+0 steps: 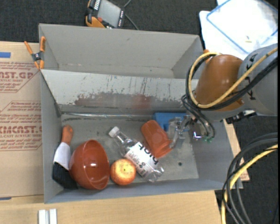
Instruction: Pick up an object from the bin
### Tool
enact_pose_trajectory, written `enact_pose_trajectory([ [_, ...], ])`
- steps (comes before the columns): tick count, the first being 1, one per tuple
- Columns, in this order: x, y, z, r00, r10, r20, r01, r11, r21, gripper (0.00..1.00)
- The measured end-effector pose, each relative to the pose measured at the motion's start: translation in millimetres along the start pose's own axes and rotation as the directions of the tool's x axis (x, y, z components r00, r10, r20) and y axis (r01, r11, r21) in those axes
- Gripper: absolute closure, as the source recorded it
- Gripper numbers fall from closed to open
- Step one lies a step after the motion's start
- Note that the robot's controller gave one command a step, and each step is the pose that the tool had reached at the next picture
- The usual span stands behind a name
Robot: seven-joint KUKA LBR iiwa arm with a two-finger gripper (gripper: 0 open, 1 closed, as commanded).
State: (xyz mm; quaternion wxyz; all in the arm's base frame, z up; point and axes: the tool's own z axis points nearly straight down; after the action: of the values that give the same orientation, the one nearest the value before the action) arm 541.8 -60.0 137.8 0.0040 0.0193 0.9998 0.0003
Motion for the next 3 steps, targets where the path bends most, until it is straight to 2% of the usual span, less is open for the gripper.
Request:
enact_pose_trajectory([
  [1, 22.0, 25.2, 38.8, 0.988, -0.155, 0.022, 0.155, 0.988, 0.003, 1.00],
  [2, 8.8, 47.2, 35.8, 0.987, -0.158, 0.038, 0.158, 0.987, 0.000, 1.00],
  [3, 18.1, 34.6, 36.9, 0.986, -0.160, 0.038, 0.159, 0.987, 0.010, 1.00],
])
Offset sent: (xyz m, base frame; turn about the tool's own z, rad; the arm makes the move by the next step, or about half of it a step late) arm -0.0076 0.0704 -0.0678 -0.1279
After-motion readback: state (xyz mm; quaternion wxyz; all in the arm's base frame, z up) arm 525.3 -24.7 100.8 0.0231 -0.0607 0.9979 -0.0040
